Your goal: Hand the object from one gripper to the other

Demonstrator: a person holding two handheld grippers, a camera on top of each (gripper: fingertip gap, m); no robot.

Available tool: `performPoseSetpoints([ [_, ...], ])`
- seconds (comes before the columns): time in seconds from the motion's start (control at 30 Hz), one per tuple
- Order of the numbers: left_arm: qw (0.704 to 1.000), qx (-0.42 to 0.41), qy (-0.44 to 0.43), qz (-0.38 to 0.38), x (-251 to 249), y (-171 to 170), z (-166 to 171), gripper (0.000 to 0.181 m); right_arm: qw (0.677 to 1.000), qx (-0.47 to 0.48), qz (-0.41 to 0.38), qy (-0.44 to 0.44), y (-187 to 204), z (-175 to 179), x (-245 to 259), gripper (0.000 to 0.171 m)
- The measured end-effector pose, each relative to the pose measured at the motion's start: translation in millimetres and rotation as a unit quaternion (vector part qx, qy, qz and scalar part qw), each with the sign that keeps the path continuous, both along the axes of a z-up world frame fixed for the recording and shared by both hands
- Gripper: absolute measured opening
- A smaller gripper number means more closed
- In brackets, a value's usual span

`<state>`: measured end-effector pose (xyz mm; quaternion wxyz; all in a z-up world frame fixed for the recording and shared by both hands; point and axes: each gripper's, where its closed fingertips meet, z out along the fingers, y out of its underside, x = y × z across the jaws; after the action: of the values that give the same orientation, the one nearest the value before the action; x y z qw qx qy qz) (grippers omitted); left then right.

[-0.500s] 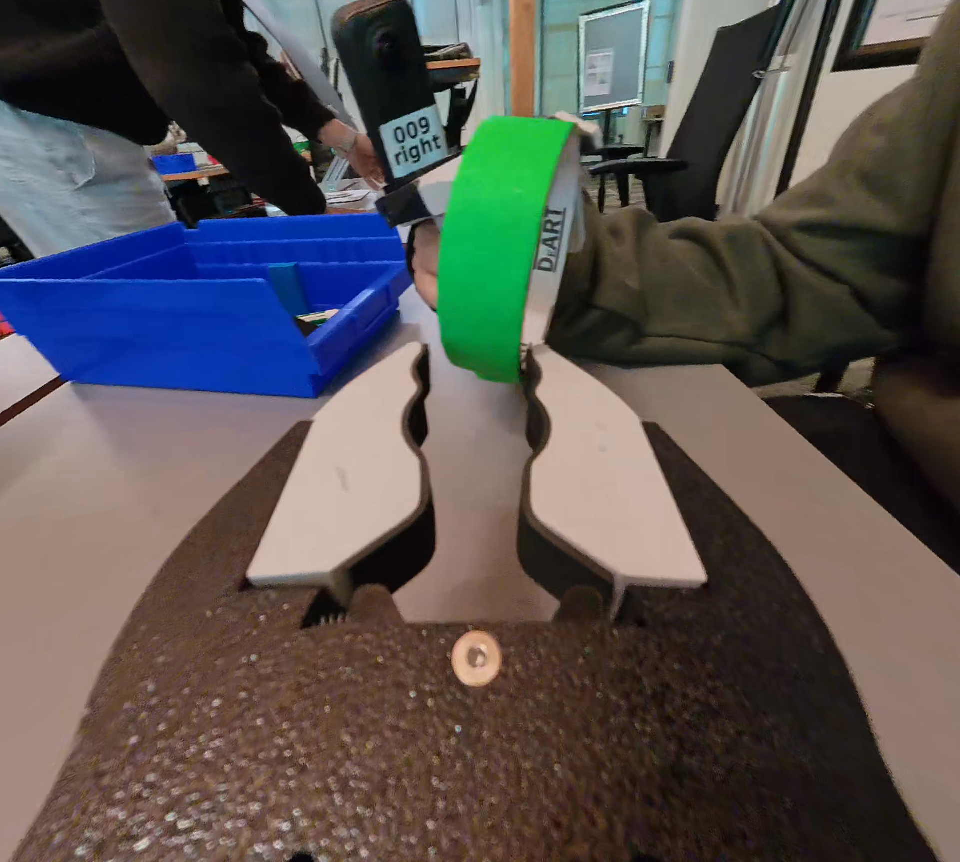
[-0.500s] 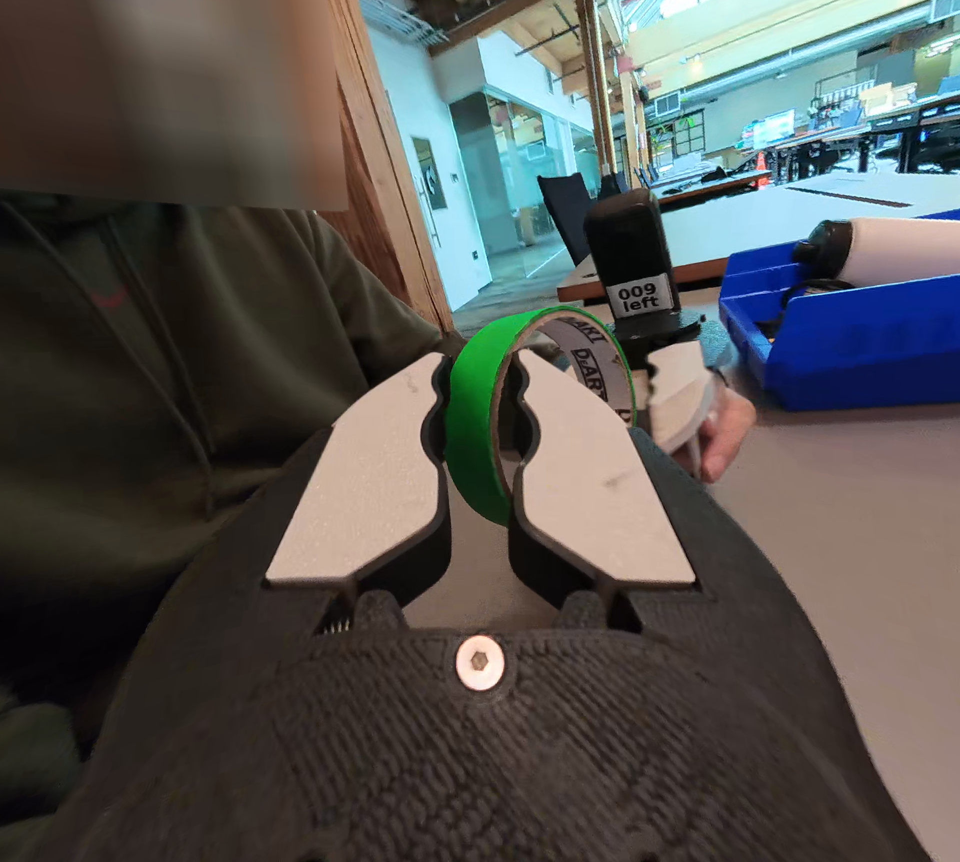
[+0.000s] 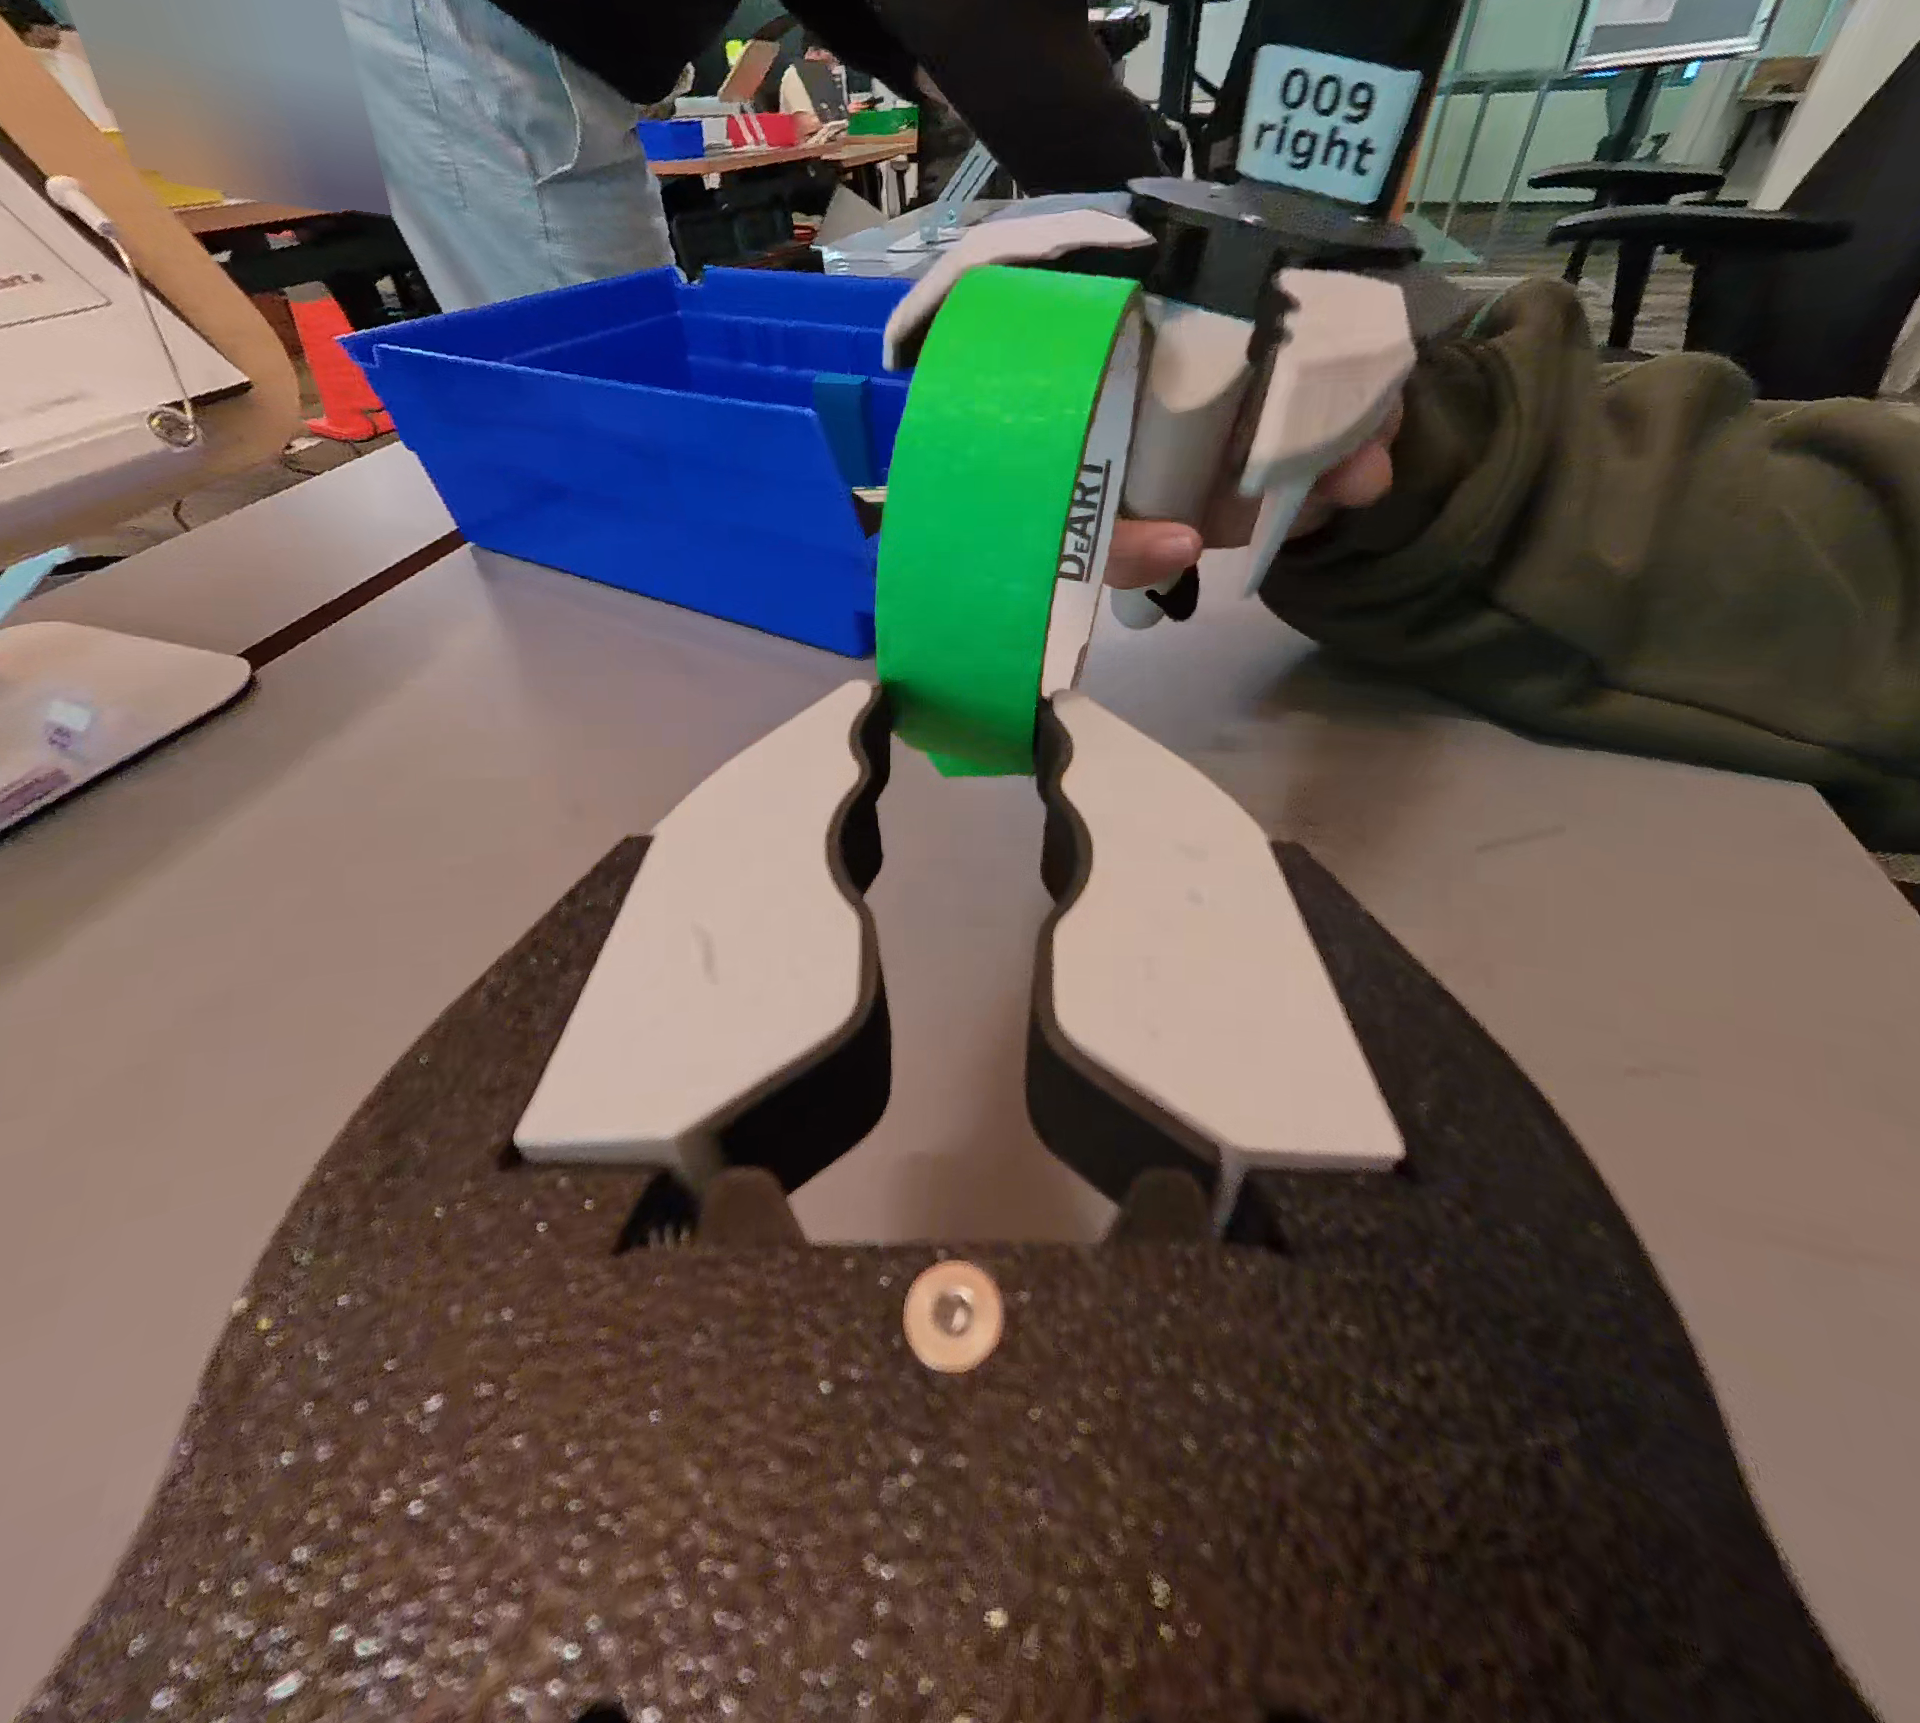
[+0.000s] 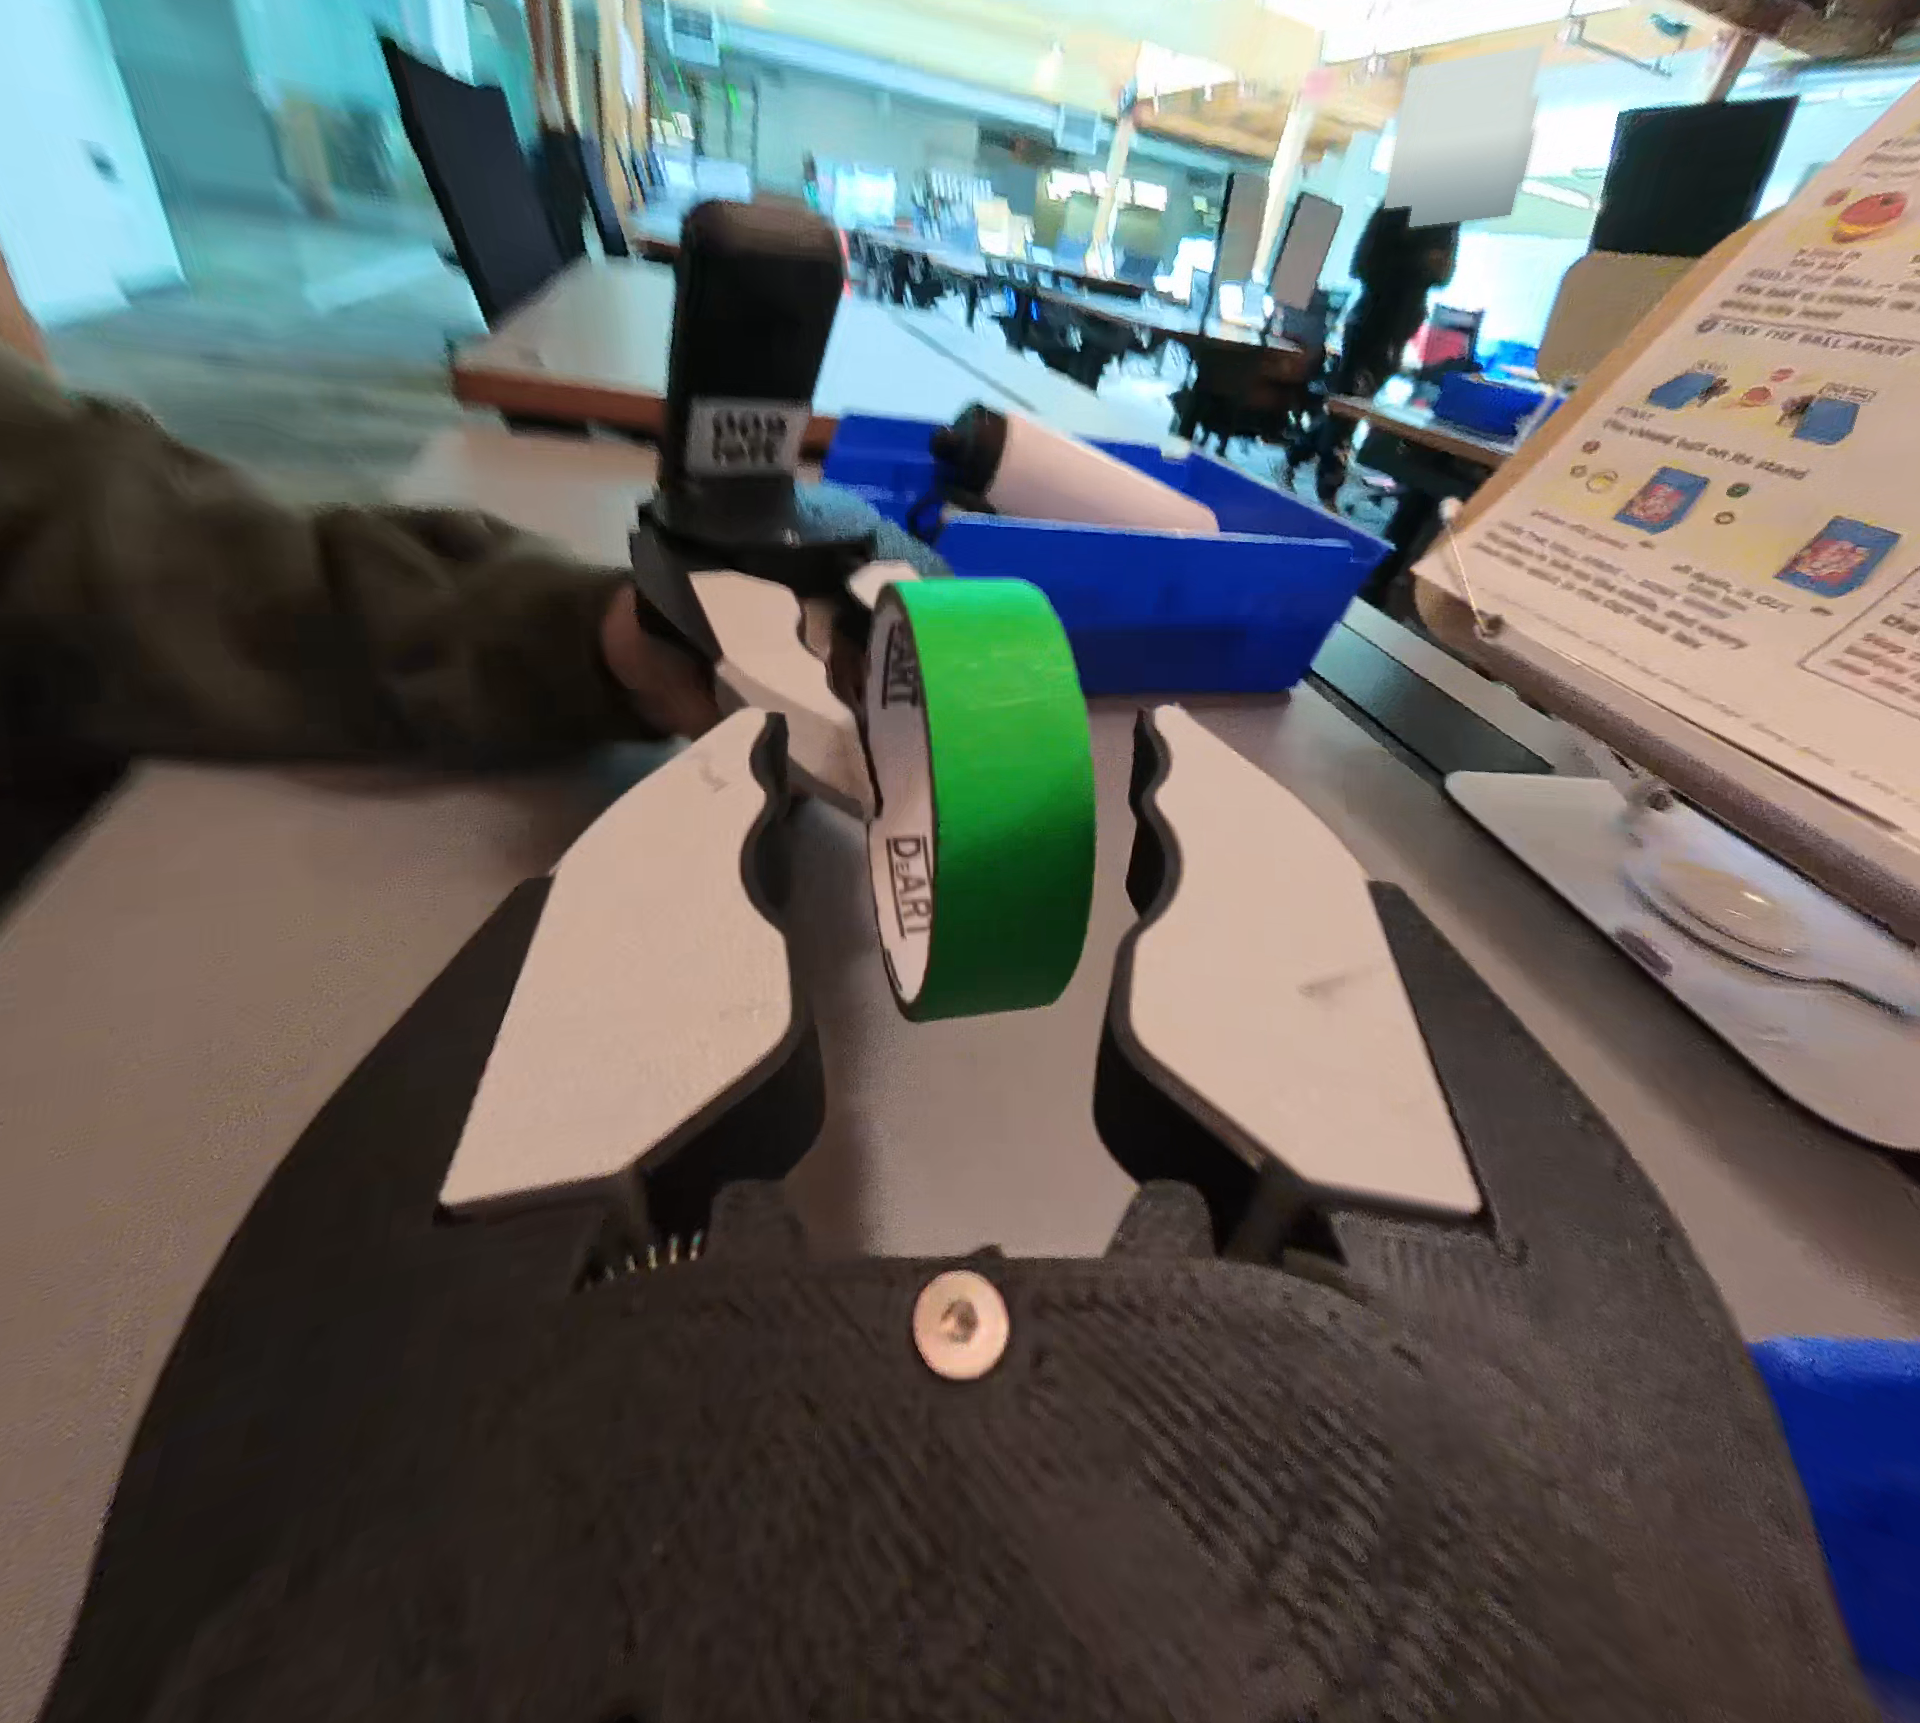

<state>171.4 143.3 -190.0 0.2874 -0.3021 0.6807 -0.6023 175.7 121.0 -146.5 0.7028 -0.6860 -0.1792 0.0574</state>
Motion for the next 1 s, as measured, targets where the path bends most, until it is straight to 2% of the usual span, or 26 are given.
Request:
performPoseSetpoints([
  [0.1, 1.0, 0.018, -0.003, 0.002, 0.5, -1.2, -2.6, 0.026, 0.998, -0.029, -0.024, -0.059, 5.5, -15.9, 2.1, 0.049],
  [0.2, 0.998, 0.06, -0.027, 0.002, -0.9, -1.0, -4.3, 0.026, 0.998, -0.033, -0.02, -0.056, 3.9, -17.3, 2.9, 0.03],
  [0.23, 0.997, 0.064, -0.034, 0.0, -1.7, -1.8, -3.4, 0.026, 0.998, -0.039, -0.017, -0.05, 3.1, -18.3, 3.4, 0.028],
  [0.37, 0.998, 0.044, -0.033, -0.008, -3.0, -1.9, -1.4, 0.026, 0.997, -0.064, -0.012, -0.046, 3.7, -22.2, 4.4, 0.028],
  [0.5, 0.999, 0.033, -0.041, -0.015, -4.8, -3.3, -0.1, 0.028, 0.998, -0.049, -0.015, -0.047, 4.2, -16.6, 3.3, 0.028],
  [0.63, 0.998, 0.016, -0.054, -0.014, -5.3, -1.8, 6.3, 0.051, 0.998, -0.032, -0.025, -0.045, 2.1, -10.1, 7.8, 0.028],
  [0.77, 0.995, -0.007, -0.095, -0.008, -10.2, 3.4, 28.8, 0.058, 0.996, -0.047, -0.034, -0.075, 0.5, -17.2, 12.5, 0.027],
  [0.87, 0.993, 0.051, -0.109, 0.011, -10.0, 8.4, 33.1, 0.056, 0.991, -0.075, -0.032, -0.106, 2.8, -30.2, 9.9, 0.027],
  [1.0, 0.986, 0.137, -0.091, -0.005, -11.5, -4.2, 24.9, 0.053, 0.985, -0.094, -0.027, -0.139, 8.8, -40.2, 1.4, 0.027],
])
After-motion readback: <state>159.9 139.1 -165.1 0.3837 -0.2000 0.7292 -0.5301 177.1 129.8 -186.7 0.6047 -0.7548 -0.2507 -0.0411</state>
